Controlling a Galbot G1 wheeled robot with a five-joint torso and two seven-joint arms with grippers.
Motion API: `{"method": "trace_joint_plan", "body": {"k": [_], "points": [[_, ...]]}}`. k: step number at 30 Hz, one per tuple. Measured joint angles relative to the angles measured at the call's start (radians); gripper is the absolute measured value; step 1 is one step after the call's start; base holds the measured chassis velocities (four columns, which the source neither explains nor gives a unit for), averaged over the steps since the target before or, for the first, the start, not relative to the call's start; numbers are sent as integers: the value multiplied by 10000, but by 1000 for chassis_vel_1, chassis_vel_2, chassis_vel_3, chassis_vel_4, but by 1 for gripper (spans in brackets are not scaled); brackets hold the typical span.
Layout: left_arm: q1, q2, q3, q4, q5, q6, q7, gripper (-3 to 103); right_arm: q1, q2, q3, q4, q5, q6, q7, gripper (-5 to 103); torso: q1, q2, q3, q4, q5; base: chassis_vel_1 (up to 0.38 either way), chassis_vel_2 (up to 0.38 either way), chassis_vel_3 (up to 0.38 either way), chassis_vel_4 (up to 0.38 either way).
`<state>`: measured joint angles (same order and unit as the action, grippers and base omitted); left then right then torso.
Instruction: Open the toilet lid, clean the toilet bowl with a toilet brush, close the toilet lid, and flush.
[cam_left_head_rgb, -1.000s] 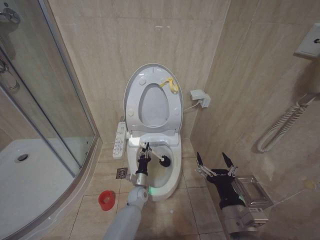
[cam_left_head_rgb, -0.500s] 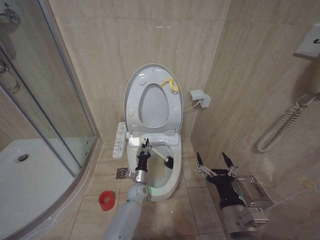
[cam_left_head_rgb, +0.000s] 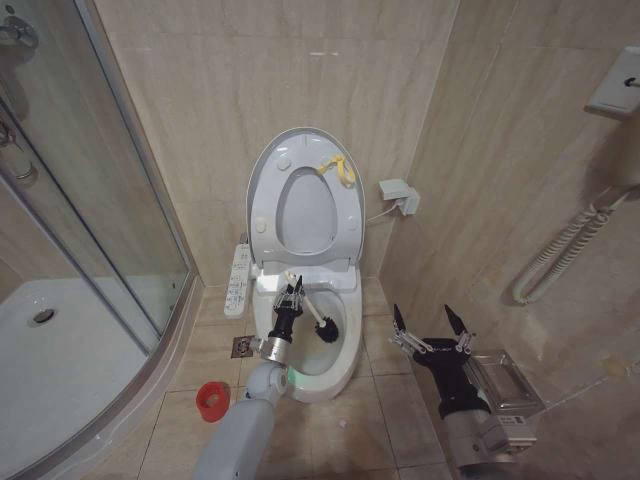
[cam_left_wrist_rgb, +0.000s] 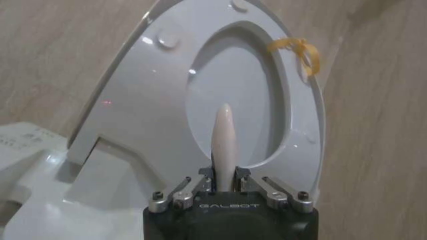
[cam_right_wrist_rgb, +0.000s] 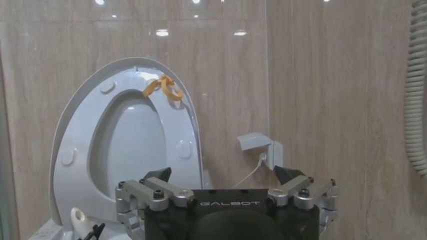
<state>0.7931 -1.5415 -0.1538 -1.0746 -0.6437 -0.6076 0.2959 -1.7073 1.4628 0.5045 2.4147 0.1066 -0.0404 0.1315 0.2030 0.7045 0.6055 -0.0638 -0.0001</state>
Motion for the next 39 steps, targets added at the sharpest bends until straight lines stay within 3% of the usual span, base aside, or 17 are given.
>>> {"method": "trace_joint_plan", "body": {"k": [4, 7, 14, 28, 34, 35, 36, 37, 39], "points": [[-171, -110, 100, -109, -908, 147, -155, 19, 0, 0, 0, 0, 0, 0, 0, 100, 0, 0, -1, -5, 0, 0, 0, 0, 0], [-305, 28, 185, -62, -571, 244, -303, 19, 0, 0, 0, 0, 0, 0, 0, 100, 0, 0, 0, -6, -1, 0, 0, 0, 0], [-685, 1181, 426, 491, 363, 553, -209, 19, 0, 0, 0, 0, 0, 0, 0, 100, 0, 0, 0, 4, 1, 0, 0, 0, 0], [-1021, 995, 853, 1321, 758, 659, -256, 19, 0, 0, 0, 0, 0, 0, 0, 100, 0, 0, -1, -1, 1, 0, 0, 0, 0], [-1135, 593, 1020, 1675, -25, 757, -448, 19, 0, 0, 0, 0, 0, 0, 0, 100, 0, 0, -1, 0, 3, 0, 0, 0, 0], [-1140, 502, 1141, 1646, -543, 878, -588, 19, 0, 0, 0, 0, 0, 0, 0, 100, -1, 0, -1, 0, 4, 0, 0, 0, 0], [-1111, 444, 1418, 1385, -1815, 1187, -885, 19, 0, 0, 0, 1, 0, 0, 0, 100, -1, 0, -2, 1, 5, 0, 0, 0, 0], [-1081, 394, 1489, 1270, -2517, 1235, -910, 19, 0, 0, 0, 0, 0, 0, 0, 100, -1, 0, -2, 3, 6, 0, 0, 0, 0], [-1060, 337, 1499, 1191, -2949, 1238, -856, 19, 0, 0, 0, 0, 0, 0, 0, 100, -1, 0, -2, 3, 6, 0, 0, 0, 0]]}}
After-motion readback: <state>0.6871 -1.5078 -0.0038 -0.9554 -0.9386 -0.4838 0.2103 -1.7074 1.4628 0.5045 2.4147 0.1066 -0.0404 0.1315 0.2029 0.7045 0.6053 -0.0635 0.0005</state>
